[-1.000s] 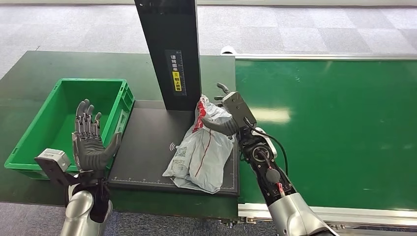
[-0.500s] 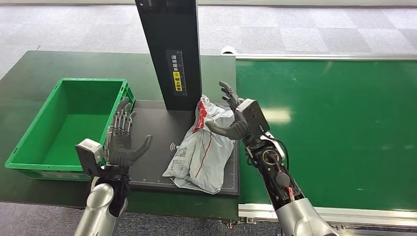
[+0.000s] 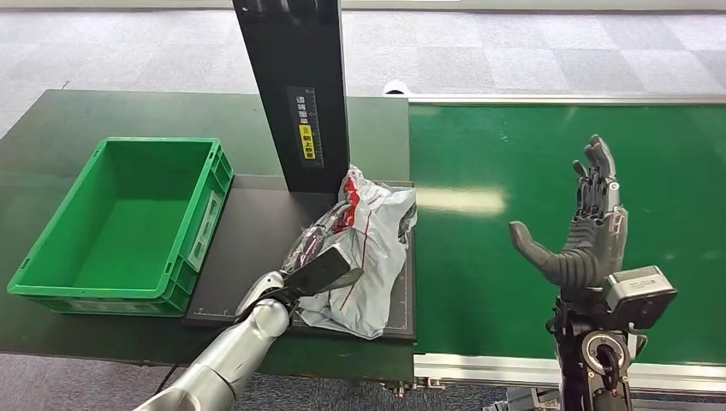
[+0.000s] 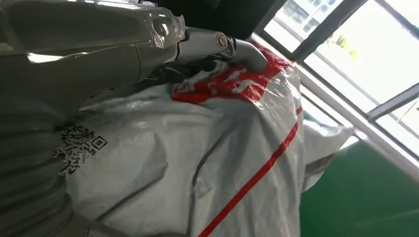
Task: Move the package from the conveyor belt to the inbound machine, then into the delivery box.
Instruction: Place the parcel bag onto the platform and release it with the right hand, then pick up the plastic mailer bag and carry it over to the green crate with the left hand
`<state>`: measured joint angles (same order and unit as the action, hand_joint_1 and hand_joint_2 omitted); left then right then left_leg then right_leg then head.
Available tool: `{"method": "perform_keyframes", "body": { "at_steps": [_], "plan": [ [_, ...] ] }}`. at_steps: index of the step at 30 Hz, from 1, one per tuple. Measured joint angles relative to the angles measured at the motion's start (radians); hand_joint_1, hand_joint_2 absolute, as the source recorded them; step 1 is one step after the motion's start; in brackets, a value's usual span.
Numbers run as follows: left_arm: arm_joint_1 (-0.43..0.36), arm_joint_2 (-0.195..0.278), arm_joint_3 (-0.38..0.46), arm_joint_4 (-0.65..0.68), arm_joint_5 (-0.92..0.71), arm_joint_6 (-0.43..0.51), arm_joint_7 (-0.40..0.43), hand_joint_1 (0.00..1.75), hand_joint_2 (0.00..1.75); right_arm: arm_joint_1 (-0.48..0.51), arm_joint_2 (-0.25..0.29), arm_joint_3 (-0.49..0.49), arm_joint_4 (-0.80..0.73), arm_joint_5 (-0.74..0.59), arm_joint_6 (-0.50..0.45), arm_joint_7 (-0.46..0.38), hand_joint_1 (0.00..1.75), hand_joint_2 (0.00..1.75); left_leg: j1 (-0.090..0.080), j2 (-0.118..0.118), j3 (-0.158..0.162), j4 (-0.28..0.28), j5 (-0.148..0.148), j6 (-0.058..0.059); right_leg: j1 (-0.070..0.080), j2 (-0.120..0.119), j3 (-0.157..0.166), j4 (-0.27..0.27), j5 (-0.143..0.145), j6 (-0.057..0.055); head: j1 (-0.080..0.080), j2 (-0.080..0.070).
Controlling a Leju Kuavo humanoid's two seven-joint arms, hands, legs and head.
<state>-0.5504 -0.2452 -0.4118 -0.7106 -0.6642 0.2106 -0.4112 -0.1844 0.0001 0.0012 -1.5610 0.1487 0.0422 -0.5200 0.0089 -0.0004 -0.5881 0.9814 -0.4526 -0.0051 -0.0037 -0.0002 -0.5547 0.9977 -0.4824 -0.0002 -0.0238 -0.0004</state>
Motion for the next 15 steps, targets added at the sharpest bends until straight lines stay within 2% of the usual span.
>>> {"method": "perform_keyframes", "body": {
  "at_steps": [1,3,5,7,9,15],
  "plan": [
    [-0.011,-0.003,-0.012,0.028,-0.022,0.004,0.014,0.0,1.75,0.007,-0.007,-0.009,-0.009,-0.006,-0.001,-0.008,0.0,1.75,0.0,0.0,0.0,0.0,0.0,0.0,0.0,0.0,0.0,0.0,0.0,0.0,0.0,0.0],
    [-0.033,-0.01,-0.039,0.081,-0.086,0.038,0.055,0.32,1.75,0.018,-0.021,-0.019,-0.021,-0.017,-0.002,-0.021,0.0,1.75,0.0,0.0,0.0,0.0,0.0,0.0,0.0,0.0,0.0,0.0,0.0,0.0,0.0,0.0],
    [-0.05,-0.017,-0.076,0.127,-0.186,0.11,0.124,1.17,1.75,0.023,-0.029,-0.021,-0.028,-0.023,-0.002,-0.027,0.0,1.75,0.0,0.0,0.0,0.0,0.0,0.0,0.0,0.0,0.001,0.0,0.0,0.0,0.0,0.0],
    [-0.064,-0.025,-0.118,0.162,-0.274,0.178,0.189,1.71,1.75,0.024,-0.033,-0.021,-0.03,-0.026,-0.002,-0.028,0.0,1.75,0.0,0.0,0.0,0.0,0.0,0.0,0.0,0.0,0.001,0.0,0.0,0.0,0.0,0.0],
    [-0.073,-0.032,-0.147,0.188,-0.308,0.211,0.217,1.75,1.75,0.023,-0.035,-0.021,-0.031,-0.026,-0.002,-0.028,0.0,1.75,0.0,0.0,0.001,0.0,0.0,0.0,0.0,0.0,0.002,0.0,0.0,0.0,0.0,0.0],
    [-0.097,-0.035,-0.17,0.222,-0.312,0.225,0.218,1.75,1.75,0.021,-0.036,-0.021,-0.031,-0.028,-0.002,-0.026,0.0,1.75,0.0,0.0,0.004,0.0,0.0,0.0,0.0,-0.001,0.007,0.0,0.0,0.0,0.0,0.0]
  ]
}}
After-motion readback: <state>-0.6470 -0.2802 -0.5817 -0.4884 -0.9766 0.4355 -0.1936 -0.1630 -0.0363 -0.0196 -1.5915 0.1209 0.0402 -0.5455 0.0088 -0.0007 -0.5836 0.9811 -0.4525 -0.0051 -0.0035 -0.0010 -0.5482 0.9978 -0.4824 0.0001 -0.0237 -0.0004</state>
